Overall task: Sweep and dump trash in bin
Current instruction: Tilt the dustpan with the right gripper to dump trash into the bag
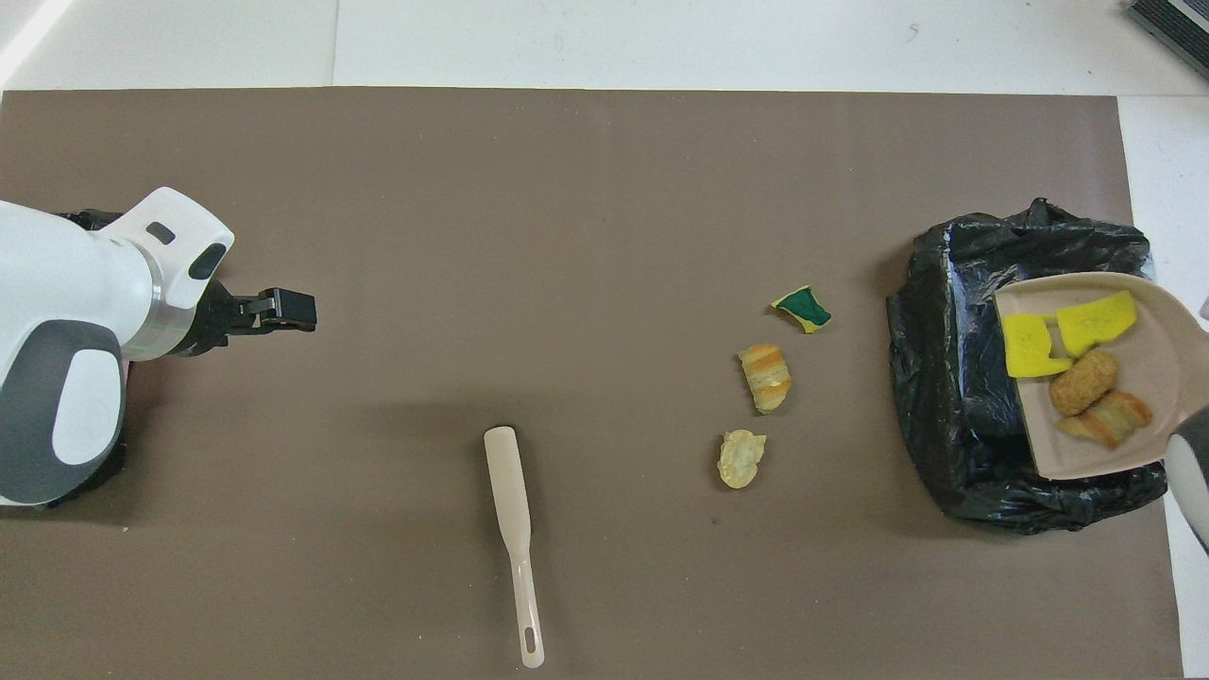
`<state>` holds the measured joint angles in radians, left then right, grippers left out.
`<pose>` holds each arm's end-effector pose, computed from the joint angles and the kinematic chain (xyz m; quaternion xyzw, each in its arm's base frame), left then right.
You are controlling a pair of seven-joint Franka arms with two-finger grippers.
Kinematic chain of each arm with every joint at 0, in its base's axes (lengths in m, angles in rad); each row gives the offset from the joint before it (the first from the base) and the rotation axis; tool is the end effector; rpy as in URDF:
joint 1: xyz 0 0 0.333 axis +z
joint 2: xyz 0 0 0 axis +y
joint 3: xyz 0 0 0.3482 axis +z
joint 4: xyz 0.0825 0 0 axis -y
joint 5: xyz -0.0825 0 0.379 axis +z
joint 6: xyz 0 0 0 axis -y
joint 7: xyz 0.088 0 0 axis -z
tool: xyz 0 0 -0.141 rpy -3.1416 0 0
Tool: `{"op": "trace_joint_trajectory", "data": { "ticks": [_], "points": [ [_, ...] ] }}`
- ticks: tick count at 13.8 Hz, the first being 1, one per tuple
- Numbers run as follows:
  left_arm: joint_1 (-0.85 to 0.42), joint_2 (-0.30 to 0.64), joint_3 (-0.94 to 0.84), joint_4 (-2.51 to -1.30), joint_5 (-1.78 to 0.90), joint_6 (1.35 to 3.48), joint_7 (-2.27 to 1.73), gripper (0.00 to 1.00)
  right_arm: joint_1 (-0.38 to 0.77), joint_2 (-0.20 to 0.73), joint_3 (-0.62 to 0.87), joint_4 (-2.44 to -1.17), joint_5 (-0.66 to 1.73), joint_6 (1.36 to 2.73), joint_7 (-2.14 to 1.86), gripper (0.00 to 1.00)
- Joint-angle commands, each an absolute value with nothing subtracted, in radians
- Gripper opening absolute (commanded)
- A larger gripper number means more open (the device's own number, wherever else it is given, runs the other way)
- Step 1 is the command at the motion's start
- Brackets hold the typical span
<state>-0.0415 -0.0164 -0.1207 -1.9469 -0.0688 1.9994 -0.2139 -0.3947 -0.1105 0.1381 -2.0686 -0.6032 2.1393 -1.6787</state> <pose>0.5498 -0.0967 0.4918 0.9982 0.0390 0.0280 0.0367 0.5151 -0.1747 0.5103 0.6296 0.7232 -0.1751 0.2235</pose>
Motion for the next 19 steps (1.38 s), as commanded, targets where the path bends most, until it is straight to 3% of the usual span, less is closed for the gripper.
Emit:
{"op": "trace_joint_trajectory", "data": {
  "ticks": [1, 9, 13, 19],
  "points": [
    [0.0, 0.041, -0.126, -1.806, -0.029, 1.884, -0.135, 1.0, -0.361, -0.222, 0.14, -2.196, -0.708, 2.151, -1.576, 0.0],
    [0.049, 0.055, -0.123, -1.594, -0.035, 1.623, -0.104, 1.0, -0.336, -0.299, 0.143, -2.21, -0.853, 2.097, -1.514, 0.0],
    [0.075, 0.048, -0.123, -1.611, -0.032, 1.634, -0.035, 1.0, -0.334, -0.311, 0.153, -2.21, -0.96, 2.057, -1.473, 0.0],
    [0.043, 0.055, -0.12, -1.6, -0.031, 1.623, -0.046, 1.0, -0.216, -0.328, 0.153, -2.212, -1.064, 1.924, -1.385, 0.0]
  ]
}}
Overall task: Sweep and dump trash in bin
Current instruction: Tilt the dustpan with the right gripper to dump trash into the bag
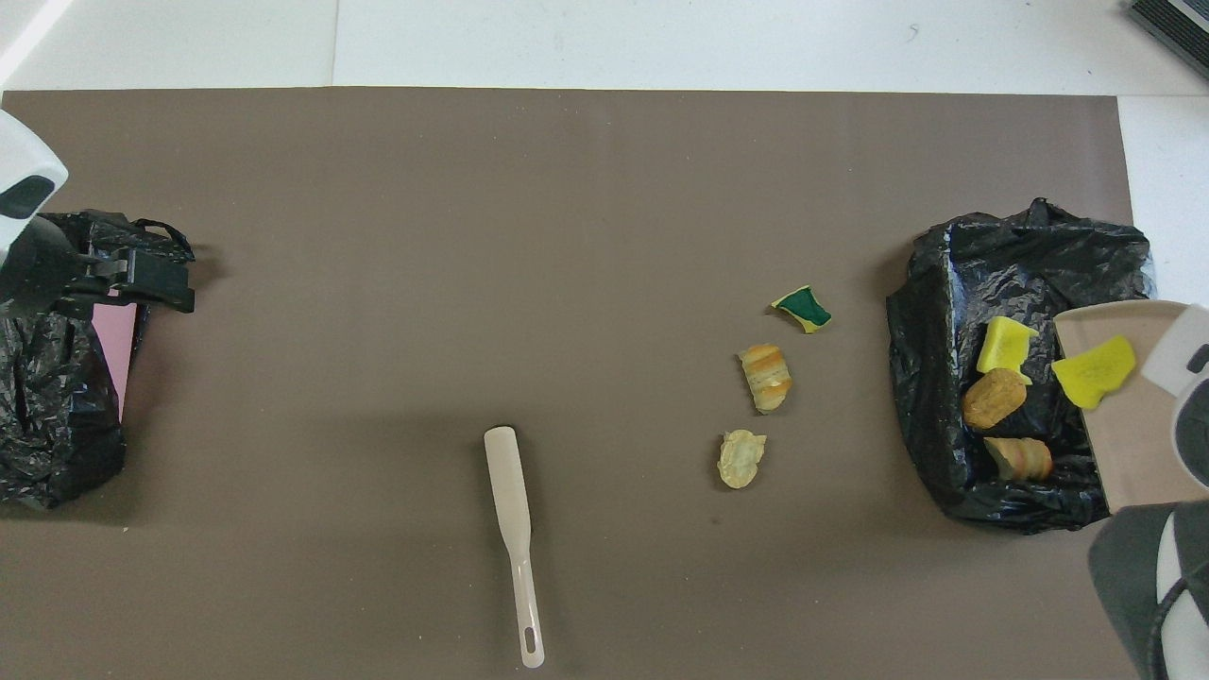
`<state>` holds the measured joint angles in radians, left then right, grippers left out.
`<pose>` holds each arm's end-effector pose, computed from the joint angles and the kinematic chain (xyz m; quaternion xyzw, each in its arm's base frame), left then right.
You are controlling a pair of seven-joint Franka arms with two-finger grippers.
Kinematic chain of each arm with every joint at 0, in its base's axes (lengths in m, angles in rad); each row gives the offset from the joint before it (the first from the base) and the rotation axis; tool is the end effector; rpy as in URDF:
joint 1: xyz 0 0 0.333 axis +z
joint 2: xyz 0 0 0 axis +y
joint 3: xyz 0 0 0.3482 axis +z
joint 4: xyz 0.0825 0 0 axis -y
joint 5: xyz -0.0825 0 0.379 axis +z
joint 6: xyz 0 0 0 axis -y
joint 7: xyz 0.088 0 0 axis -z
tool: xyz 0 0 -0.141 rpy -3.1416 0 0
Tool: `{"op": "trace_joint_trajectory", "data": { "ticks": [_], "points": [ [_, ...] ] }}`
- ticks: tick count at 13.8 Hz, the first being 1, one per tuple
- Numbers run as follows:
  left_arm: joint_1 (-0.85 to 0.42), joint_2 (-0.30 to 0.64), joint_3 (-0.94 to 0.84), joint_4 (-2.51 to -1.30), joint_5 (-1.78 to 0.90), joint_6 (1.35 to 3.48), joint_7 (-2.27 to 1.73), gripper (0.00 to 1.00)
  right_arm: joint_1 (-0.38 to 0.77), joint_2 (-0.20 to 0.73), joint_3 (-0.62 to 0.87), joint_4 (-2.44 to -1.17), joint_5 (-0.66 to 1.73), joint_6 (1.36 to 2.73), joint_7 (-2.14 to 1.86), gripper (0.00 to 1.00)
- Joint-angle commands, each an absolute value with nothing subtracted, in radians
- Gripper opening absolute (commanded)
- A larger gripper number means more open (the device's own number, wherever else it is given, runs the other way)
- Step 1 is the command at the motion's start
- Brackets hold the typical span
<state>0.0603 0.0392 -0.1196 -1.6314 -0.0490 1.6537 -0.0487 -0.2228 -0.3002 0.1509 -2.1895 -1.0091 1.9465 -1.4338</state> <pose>0.5657 -0.0389 0.5799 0.9996 -0.0030 -0.0097 0.0262 0.4655 -0.1105 0.5598 0.5698 0.6712 -0.3105 0.3583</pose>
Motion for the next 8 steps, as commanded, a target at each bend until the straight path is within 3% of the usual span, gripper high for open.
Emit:
{"op": "trace_joint_trajectory", "data": {
  "ticks": [1, 3, 8],
  "points": [
    [-0.007, 0.057, -0.085, -1.6, -0.029, 1.617, -0.046, 1.0, -0.197, -0.322, 0.153, -2.215, -1.1, 1.899, -1.338, 0.0],
    [-0.087, 0.049, 0.015, -1.589, -0.032, 1.612, -0.043, 1.0, -0.181, -0.321, 0.153, -2.22, -1.13, 1.876, -1.327, 0.0],
    [-0.087, 0.046, 0.017, -1.58, -0.005, 1.589, -0.032, 1.0, -0.121, -0.321, 0.158, -2.142, -1.14, 1.795, -1.397, 0.0]
  ]
}}
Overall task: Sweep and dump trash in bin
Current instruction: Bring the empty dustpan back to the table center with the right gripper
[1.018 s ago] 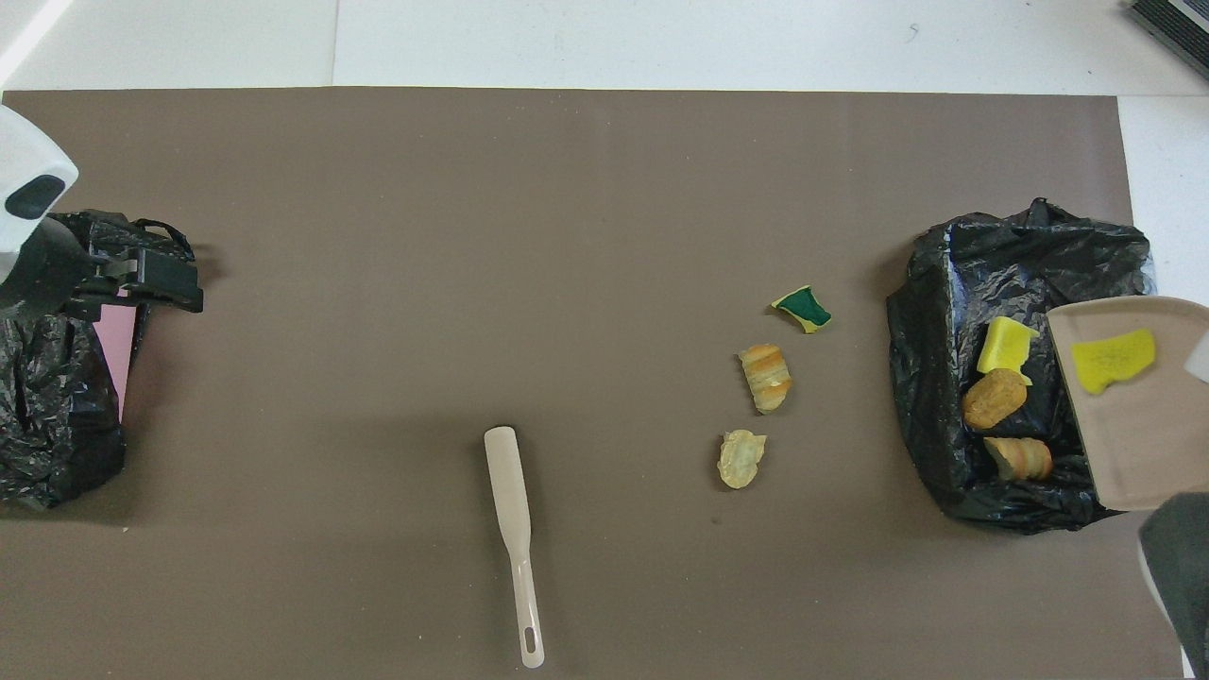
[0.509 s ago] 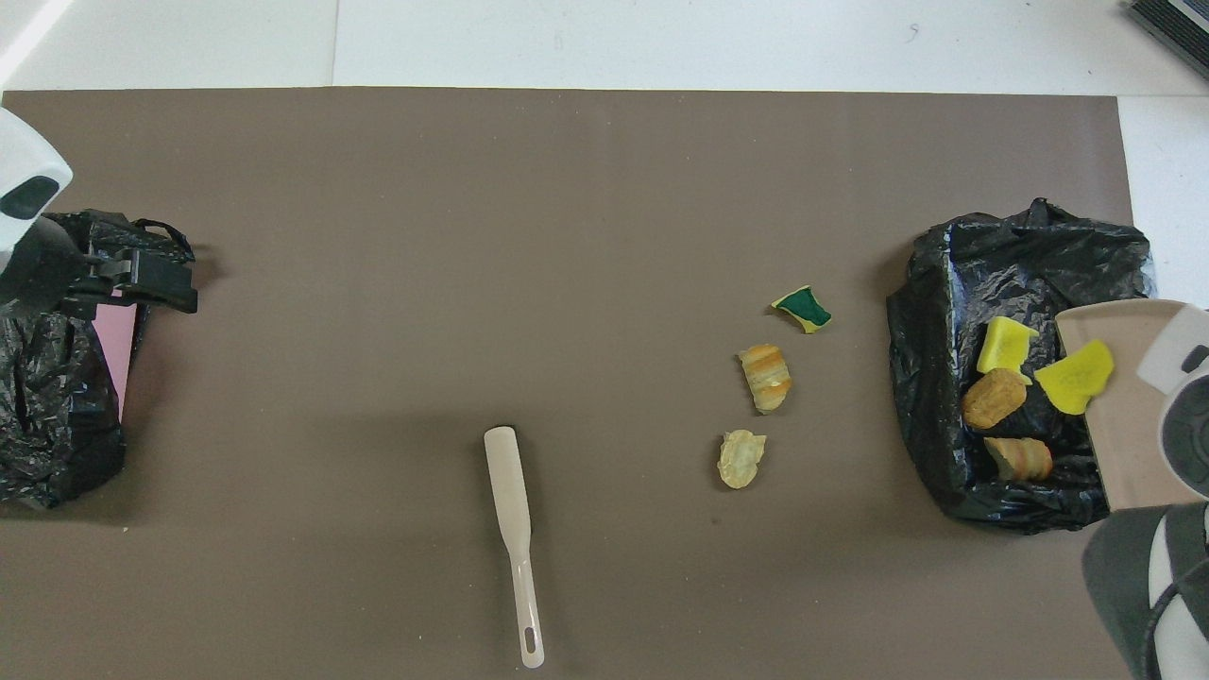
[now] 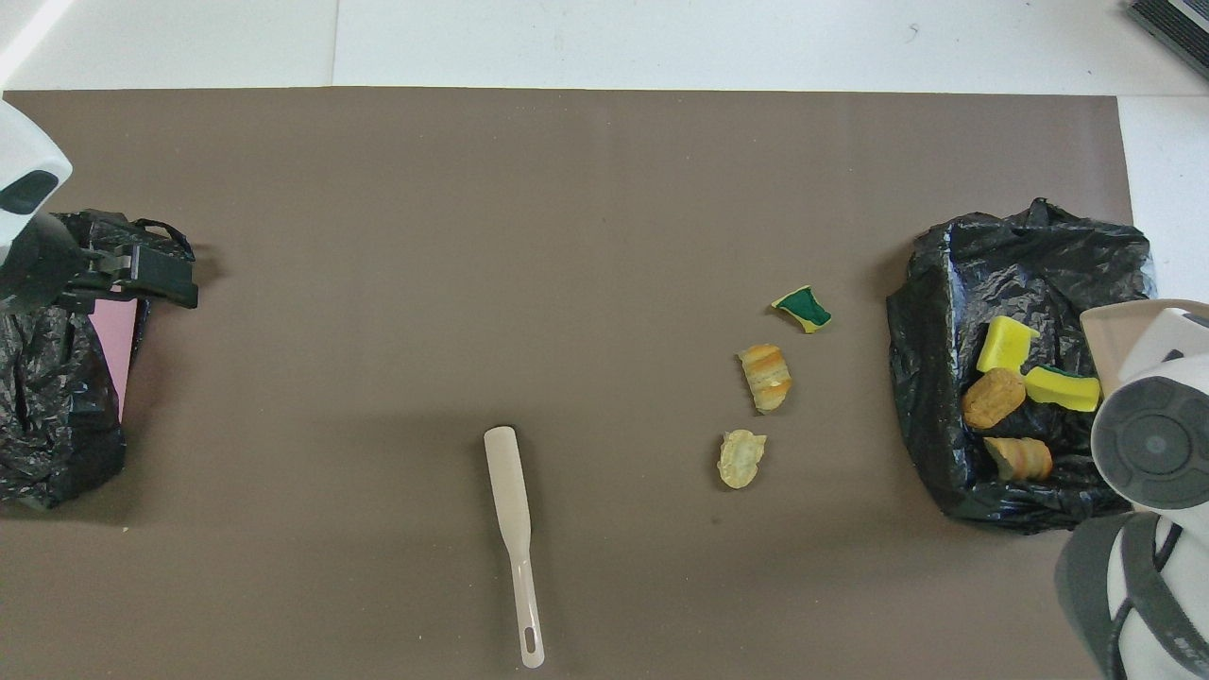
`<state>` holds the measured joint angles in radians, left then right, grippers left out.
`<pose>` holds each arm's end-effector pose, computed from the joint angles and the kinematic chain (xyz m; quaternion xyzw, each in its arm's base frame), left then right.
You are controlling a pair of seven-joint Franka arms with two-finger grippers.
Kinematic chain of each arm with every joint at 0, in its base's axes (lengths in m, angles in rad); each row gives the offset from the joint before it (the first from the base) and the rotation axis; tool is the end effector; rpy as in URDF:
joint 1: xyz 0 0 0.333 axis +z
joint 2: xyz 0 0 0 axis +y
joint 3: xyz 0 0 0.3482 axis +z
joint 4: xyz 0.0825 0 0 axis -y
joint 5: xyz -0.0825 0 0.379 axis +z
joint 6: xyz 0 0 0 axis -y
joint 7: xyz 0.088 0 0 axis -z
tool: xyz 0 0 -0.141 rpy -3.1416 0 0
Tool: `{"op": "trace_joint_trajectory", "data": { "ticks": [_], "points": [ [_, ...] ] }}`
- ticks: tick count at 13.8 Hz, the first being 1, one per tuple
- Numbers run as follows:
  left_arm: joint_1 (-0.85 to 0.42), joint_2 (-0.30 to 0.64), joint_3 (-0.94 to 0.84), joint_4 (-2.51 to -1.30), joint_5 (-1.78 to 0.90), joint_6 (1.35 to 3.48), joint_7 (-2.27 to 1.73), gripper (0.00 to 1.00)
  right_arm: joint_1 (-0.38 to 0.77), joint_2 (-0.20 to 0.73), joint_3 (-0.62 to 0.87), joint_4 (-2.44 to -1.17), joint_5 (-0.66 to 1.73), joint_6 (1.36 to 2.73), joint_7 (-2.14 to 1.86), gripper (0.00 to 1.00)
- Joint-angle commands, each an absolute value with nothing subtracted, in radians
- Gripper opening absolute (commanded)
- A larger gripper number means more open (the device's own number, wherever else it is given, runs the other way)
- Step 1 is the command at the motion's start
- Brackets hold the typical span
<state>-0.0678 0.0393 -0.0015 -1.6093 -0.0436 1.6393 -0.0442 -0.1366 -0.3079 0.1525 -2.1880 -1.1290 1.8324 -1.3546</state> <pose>0.5653 -0.0451 0.5888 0.9997 -0.0110 -0.0059 0.0215 0.4617 -0.0875 0.5728 0.5513 0.6418 -0.3514 0.4007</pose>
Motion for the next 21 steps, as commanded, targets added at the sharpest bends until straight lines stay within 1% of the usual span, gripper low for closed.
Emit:
{"op": "trace_joint_trajectory", "data": {
  "ticks": [1, 2, 4, 6, 7, 9, 10, 13, 14, 15, 17, 19, 21],
  "points": [
    [-0.094, 0.046, 0.015, -1.572, 0.006, 1.562, -0.031, 1.0, -0.121, -0.322, 0.16, -2.113, -1.115, 1.783, -1.42, 0.0],
    [-0.095, 0.046, 0.014, -1.556, 0.006, 1.562, -0.029, 1.0, -0.121, -0.321, 0.164, -2.082, -1.074, 1.754, -1.422, 0.0],
    [-0.103, 0.041, 0.012, -1.568, -0.006, 1.581, -0.026, 1.0, -0.121, -0.313, 0.21, -2.042, -1.019, 1.683, -1.408, 0.0],
    [-0.103, 0.032, 0.012, -1.581, -0.006, 1.574, -0.012, 1.0, -0.121, -0.293, 0.242, -1.996, -0.961, 1.643, -1.35, 0.0],
    [-0.103, 0.031, 0.014, -1.578, 0.0, 1.562, 0.011, 1.0, -0.121, -0.263, 0.253, -1.952, -0.901, 1.619, -1.298, 0.0],
    [-0.1, 0.029, 0.014, -1.582, 0.002, 1.555, 0.015, 1.0, -0.121, -0.166, 0.255, -1.828, -0.777, 1.583, -1.264, 0.0],
    [-0.095, 0.029, 0.012, -1.583, 0.0, 1.555, 0.017, 1.0, -0.12, -0.141, 0.256, -1.792, -0.743, 1.582, -1.237, 0.0],
    [-0.091, 0.008, 0.012, -1.618, -0.002, 1.574, 0.047, 1.0, -0.117, -0.115, 0.27, -1.784, -0.568, 1.583, -0.977, 0.0],
    [-0.089, 0.008, 0.014, -1.618, -0.002, 1.577, 0.07, 1.0, -0.074, -0.082, 0.306, -1.769, -0.56, 1.572, -0.892, 0.0],
    [-0.084, 0.009, 0.015, -1.617, -0.002, 1.588, 0.077, 1.0, -0.034, -0.042, 0.311, -1.725, -0.545, 1.56, -0.799, 0.0],
    [-0.083, 0.014, 0.015, -1.611, -0.006, 1.611, 0.072, 1.0, 0.017, 0.079, 0.321, -1.601, -0.481, 1.484, -0.599, 0.0],
    [-0.084, 0.018, 0.015, -1.606, -0.006, 1.614, 0.074, 1.0, 0.122, 0.235, 0.319, -1.427, -0.44, 1.398, -0.34, 0.0],
    [-0.083, 0.015, 0.015, -1.609, -0.006, 1.611, 0.078, 1.0, 0.201, 0.378, 0.321, -1.269, -0.405, 1.373, -0.109, 0.0]
  ]
}}
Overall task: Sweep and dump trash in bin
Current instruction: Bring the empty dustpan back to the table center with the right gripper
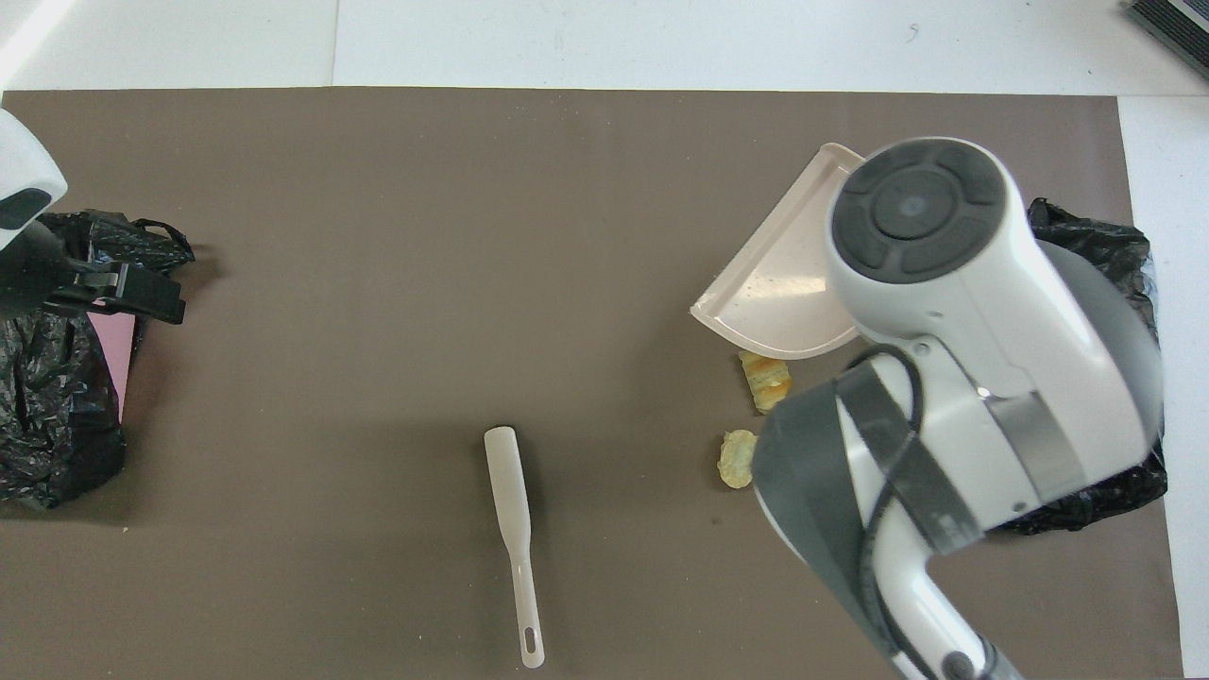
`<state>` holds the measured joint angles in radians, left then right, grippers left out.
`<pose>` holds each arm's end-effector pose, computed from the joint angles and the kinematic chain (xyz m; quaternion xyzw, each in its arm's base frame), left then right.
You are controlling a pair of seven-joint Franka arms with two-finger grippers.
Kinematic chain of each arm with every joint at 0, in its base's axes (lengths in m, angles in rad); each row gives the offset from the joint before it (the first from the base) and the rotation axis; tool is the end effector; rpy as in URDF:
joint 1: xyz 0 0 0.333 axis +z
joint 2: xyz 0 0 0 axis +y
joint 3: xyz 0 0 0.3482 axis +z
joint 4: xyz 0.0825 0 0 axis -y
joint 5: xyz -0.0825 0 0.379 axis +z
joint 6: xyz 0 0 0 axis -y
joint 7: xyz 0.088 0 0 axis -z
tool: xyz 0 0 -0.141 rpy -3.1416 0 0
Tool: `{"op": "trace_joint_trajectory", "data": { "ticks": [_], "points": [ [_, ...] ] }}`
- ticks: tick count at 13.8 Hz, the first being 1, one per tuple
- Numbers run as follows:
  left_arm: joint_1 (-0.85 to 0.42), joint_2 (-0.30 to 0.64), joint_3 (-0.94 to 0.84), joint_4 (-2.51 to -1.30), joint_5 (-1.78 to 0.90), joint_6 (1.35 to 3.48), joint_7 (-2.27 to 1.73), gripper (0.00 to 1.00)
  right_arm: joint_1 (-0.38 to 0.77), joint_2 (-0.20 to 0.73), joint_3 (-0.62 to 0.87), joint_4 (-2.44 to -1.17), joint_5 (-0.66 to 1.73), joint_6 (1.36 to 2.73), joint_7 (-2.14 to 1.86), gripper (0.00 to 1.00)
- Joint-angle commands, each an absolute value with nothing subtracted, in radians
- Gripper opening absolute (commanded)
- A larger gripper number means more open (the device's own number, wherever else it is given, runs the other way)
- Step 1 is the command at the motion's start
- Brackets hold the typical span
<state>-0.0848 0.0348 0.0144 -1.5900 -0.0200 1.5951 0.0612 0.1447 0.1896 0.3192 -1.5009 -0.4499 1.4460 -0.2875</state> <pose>0.5596 -0.0424 0.5965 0.9977 -0.0654 -0.0149 0.0097 0.5583 0.1877 0.5541 0.9066 0.3567 -0.0973 0.2034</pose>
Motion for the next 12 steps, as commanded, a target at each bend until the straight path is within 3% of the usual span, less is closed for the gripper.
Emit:
{"op": "trace_joint_trajectory", "data": {
  "ticks": [1, 6, 12],
  "points": [
    [-0.084, 0.011, 0.015, -1.615, -0.006, 1.612, 0.081, 1.0, 0.212, 0.42, 0.319, -1.222, -0.352, 1.376, -0.022, 0.0],
    [-0.086, 0.006, 0.017, -1.626, -0.006, 1.603, 0.118, 1.0, 0.348, 0.61, 0.319, -1.046, -0.267, 1.445, 0.341, 0.0],
    [-0.086, 0.006, 0.015, -1.626, -0.006, 1.605, 0.118, 1.0, 0.465, 0.756, 0.319, -1.034, -0.235, 1.686, 0.649, 0.0]
  ]
}}
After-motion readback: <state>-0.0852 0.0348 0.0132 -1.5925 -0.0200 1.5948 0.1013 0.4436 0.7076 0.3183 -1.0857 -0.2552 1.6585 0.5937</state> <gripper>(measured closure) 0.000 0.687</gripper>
